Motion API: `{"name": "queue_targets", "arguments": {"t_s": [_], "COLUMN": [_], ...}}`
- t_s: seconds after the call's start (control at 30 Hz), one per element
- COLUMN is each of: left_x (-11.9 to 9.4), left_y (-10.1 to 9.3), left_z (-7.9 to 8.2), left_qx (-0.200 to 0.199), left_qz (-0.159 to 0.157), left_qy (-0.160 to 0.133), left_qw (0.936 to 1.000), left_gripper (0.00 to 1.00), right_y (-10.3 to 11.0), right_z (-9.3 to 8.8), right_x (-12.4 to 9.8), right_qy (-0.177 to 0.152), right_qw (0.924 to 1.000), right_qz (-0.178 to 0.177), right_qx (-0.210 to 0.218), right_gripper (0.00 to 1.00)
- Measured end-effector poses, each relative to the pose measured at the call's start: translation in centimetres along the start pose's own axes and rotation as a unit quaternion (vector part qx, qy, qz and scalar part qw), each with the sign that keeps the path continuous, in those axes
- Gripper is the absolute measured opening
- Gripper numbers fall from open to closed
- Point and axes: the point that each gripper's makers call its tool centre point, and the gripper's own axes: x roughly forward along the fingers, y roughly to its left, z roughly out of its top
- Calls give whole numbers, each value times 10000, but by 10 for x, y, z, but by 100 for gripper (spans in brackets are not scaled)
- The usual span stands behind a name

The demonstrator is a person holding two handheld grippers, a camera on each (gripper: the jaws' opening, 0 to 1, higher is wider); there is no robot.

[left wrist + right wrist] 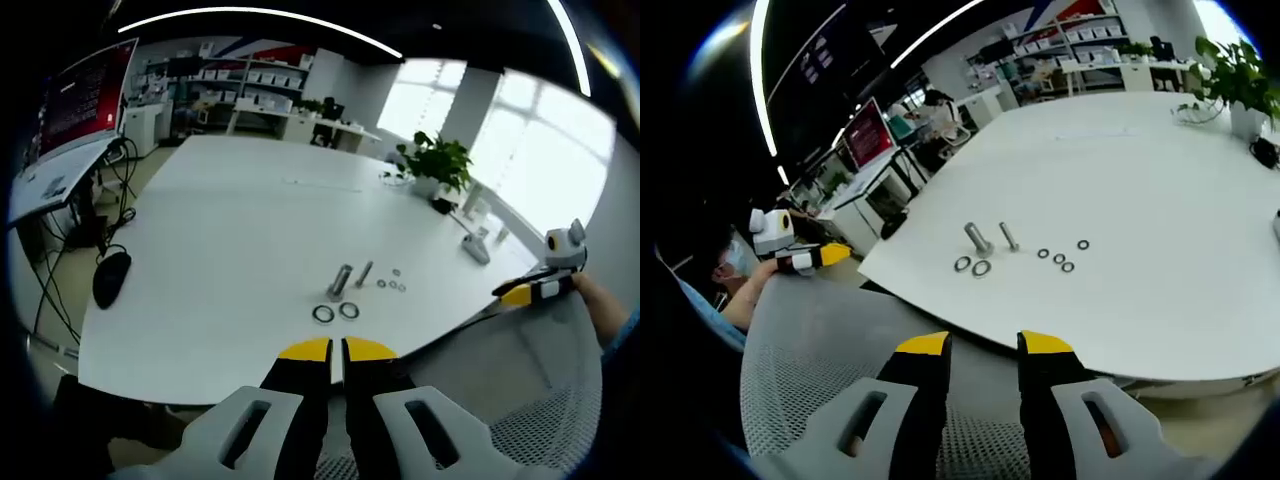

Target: Place the washer onto the threaded stud by aligning its center hole with the stud, sliding it down to the base, and recovering from edge contact or off-axis alignment until the washer reaches the visible bottom stop.

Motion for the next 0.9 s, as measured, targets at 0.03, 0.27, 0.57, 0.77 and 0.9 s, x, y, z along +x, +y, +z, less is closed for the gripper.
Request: {"name": "queue_targets", "arguments": {"t_s": [0.03, 0.27, 0.57, 0.77, 0.9], "left_x": [0, 0, -1, -2, -2], "left_y": [0, 0, 0, 0, -1], "left_z": [-1, 3, 0, 0, 1], "left_qx": [1, -16, -57, -93, -97], "left_qz": [-9, -3, -15, -11, -18], "left_qy": [4, -63, -55, -82, -90], "left_qw": [10000, 10000, 10000, 9999, 9999], "left_gripper": [1, 0, 0, 0, 0], "right_y": [0, 0, 3, 7, 9], "right_z": [-1, 2, -1, -3, -2], "right_x": [0, 2, -1, -2, -2], "right_qy": [-2, 63, -3, 37, 31], "right_qw": [10000, 10000, 10000, 10000, 10000], "right_qz": [-1, 20, -4, 10, 29], "right_qx": [5, -24, 65, 40, 41], "right_gripper": [28, 28, 28, 29, 29]}}
